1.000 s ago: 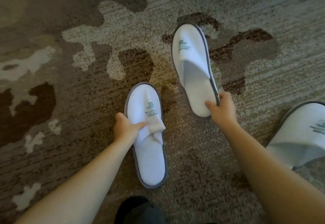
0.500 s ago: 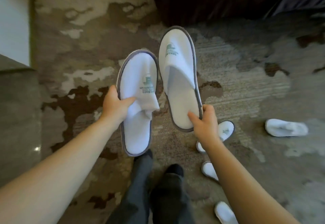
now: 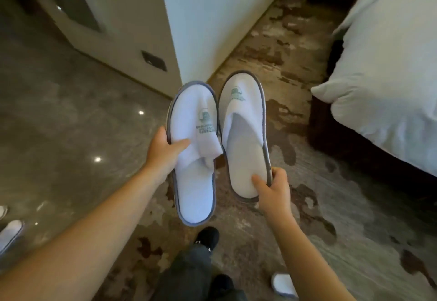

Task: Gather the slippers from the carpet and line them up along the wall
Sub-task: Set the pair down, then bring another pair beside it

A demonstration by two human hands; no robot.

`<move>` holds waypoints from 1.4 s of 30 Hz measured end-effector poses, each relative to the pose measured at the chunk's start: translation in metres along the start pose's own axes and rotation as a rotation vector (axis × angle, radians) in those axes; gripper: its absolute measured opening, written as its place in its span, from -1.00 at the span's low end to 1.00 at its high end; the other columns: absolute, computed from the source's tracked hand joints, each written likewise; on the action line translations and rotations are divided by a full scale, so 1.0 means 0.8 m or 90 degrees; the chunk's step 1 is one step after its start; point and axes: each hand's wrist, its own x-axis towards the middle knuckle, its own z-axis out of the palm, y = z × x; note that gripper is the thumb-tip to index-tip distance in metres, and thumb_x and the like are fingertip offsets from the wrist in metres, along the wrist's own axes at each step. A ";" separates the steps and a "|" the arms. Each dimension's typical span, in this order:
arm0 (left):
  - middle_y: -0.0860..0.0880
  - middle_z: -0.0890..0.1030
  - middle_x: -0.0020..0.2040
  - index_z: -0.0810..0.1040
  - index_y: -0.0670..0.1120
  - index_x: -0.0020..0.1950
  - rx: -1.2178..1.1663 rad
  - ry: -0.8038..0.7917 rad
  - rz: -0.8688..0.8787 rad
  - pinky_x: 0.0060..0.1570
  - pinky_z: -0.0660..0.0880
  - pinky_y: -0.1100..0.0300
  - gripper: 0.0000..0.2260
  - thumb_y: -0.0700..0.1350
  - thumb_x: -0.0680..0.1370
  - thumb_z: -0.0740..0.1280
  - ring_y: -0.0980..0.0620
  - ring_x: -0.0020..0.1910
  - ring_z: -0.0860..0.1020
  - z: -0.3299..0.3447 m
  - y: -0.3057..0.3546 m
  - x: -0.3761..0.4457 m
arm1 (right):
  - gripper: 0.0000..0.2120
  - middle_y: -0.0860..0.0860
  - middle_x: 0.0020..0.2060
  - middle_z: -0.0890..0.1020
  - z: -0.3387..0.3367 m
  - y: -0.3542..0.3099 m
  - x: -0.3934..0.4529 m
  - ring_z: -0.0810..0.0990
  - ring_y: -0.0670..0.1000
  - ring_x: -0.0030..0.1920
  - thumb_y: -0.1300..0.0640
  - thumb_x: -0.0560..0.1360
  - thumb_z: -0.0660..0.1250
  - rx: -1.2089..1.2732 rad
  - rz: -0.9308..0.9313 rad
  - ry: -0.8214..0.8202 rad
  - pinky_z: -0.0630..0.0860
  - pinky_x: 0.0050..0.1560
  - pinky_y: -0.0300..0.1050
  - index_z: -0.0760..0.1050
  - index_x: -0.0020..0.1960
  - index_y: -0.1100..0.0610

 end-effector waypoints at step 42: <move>-0.07 0.47 0.08 0.36 -0.11 0.14 -0.440 0.878 -0.240 -0.03 0.51 0.00 -0.75 -0.21 0.48 0.27 -0.05 0.02 0.48 -0.982 -0.143 0.447 | -0.78 0.08 -0.08 0.49 1.211 -0.557 0.019 0.49 -0.02 -0.17 0.27 0.42 0.30 -0.174 -0.290 -0.787 0.38 -0.33 -0.28 0.32 0.01 0.16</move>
